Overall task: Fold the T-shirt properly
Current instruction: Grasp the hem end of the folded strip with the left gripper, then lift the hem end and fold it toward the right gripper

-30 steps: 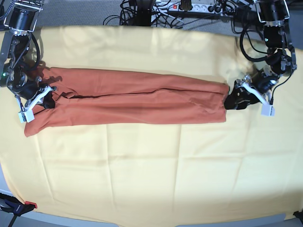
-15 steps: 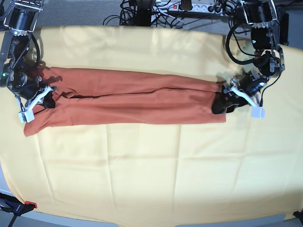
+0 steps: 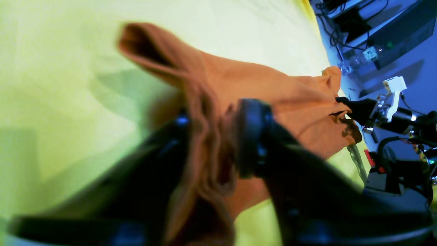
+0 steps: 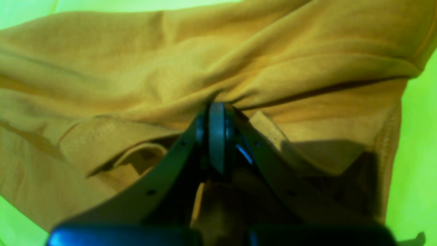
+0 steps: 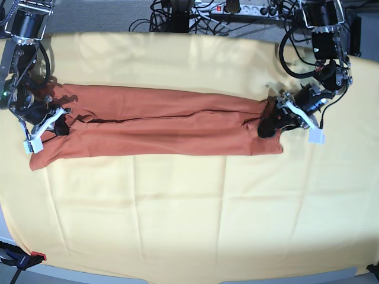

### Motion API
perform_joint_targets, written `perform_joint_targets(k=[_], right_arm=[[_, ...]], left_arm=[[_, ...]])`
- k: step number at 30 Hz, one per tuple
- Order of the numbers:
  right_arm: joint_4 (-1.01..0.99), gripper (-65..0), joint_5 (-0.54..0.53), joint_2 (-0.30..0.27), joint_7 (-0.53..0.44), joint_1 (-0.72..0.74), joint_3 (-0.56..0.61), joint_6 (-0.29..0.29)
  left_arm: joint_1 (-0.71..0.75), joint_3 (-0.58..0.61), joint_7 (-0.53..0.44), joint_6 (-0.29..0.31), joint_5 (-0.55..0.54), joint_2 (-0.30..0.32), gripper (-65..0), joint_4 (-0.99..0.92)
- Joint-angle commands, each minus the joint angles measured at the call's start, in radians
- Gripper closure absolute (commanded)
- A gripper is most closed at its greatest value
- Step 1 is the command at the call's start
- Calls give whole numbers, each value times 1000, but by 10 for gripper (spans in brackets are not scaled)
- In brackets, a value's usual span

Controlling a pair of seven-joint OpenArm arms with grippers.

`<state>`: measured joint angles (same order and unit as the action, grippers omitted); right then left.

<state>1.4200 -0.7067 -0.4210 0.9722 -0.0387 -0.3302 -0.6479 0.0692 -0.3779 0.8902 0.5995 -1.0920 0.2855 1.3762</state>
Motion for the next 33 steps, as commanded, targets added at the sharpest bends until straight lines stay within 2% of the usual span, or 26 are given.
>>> perform_joint_targets(k=[1, 2, 7, 11, 15, 19, 21, 26, 33], right_arm=[[4, 0, 23, -9, 53, -2, 3, -7], [4, 0, 23, -9, 53, -2, 3, -7], [4, 0, 23, -9, 53, -2, 3, -7], [4, 0, 23, -9, 53, -2, 3, -7], [4, 0, 24, -9, 53, -3, 3, -7], [4, 0, 24, -9, 53, -3, 3, -7], [4, 0, 24, -9, 53, -3, 3, -7], [4, 0, 27, -9, 61, -3, 3, -7], [4, 0, 27, -9, 61, -3, 3, -7]], left_arm=[[-3, 4, 16, -8, -2, 2, -72, 4], [-3, 4, 16, -8, 4, 2, 0, 4], [-3, 3, 16, -8, 9, 2, 0, 5], [-3, 3, 32, -4, -55, 2, 0, 10], [-3, 3, 80, 89, -147, 2, 0, 37], [-3, 3, 200, 99, -257, 3, 0, 99], [-3, 3, 223, 99, -259, 3, 0, 137], [-3, 3, 209, 99, -221, 23, 0, 178], [-3, -16, 209, 99, -179, 119, 0, 178]])
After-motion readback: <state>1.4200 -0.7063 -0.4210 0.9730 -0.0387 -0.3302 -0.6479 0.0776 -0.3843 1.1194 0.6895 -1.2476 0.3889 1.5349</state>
